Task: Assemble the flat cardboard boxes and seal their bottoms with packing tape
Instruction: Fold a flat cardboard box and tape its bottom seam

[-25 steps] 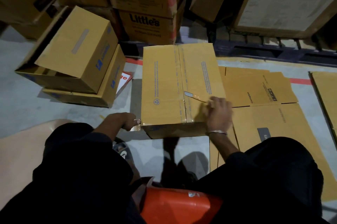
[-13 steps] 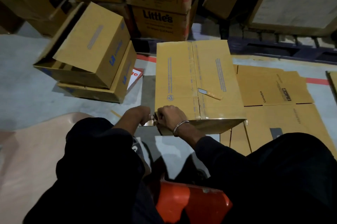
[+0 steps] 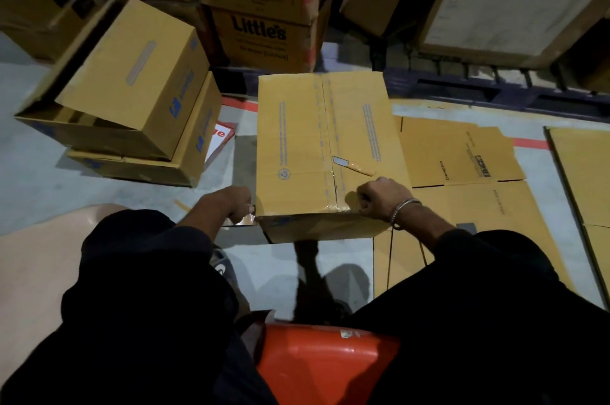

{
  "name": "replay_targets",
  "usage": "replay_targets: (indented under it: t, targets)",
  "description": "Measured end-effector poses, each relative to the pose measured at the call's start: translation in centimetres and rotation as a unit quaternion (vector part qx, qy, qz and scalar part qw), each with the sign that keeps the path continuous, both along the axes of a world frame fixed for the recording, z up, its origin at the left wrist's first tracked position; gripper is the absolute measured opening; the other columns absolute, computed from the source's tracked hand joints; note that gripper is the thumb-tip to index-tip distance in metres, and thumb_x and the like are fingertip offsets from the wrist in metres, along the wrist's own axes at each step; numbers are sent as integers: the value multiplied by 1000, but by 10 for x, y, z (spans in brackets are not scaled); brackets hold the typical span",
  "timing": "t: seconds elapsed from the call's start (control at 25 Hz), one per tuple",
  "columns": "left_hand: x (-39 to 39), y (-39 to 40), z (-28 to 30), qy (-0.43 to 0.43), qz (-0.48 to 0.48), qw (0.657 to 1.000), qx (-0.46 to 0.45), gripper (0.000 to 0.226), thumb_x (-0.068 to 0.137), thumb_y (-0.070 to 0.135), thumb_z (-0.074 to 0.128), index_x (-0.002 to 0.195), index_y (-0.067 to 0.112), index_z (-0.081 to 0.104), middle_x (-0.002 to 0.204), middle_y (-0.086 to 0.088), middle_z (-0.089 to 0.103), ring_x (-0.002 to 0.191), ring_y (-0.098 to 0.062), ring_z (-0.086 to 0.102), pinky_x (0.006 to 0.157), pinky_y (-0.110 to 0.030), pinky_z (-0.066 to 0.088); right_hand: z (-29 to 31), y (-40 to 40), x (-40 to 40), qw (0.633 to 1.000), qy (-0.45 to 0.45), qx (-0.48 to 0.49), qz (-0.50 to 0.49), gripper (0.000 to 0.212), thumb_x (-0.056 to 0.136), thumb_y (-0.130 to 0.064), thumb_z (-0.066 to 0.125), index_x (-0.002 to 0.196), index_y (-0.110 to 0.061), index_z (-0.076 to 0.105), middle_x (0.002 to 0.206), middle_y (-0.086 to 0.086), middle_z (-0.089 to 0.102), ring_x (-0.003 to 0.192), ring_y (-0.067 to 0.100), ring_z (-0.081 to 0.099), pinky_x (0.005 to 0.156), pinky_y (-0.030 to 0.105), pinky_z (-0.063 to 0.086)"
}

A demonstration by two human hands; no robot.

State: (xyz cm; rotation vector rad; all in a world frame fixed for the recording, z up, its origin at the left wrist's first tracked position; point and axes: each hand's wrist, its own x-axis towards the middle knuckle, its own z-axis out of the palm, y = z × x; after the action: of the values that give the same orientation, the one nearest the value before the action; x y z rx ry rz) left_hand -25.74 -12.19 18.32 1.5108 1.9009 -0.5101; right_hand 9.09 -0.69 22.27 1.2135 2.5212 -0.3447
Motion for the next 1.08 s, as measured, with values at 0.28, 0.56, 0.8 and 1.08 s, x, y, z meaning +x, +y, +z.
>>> replay_targets:
  t: [0.28,0.56,0.8,1.08]
  targets:
    - [-2,-3,2,-19,25,1000,4,29,104,31,59,117,7,66,122,-17,65,109,-33,62,85,-34,47,15,28,54,993,-106,23,-54,13,90,-27,74,94,-24,63,88,1,61,86,22,63,67,31,53]
    - [-3,-5,-3,-12,13,1000,1,29,106,32,54,120,8,62,127,-17,63,113,-33,61,86,-34,46,9,23,69,963,20,0,-270,17,87,-8,76,93,-13,61,98,13,67,84,27,58,71,36,53]
    - [0,0,6,0,-21,999,-29,26,106,27,54,119,6,62,127,-16,65,111,-30,63,89,-36,49,-2,-20,44,815,206,11,-542,24,96,-13,62,117,-1,64,110,22,65,94,38,61,77,37,49]
    - [-11,11,36,10,-84,984,-155,59,106,25,54,159,8,34,163,-12,37,145,-29,43,113,-36,38,-9,-43,26,759,282,-16,-587,70,89,-36,79,144,-10,43,130,29,58,116,47,59,92,47,51]
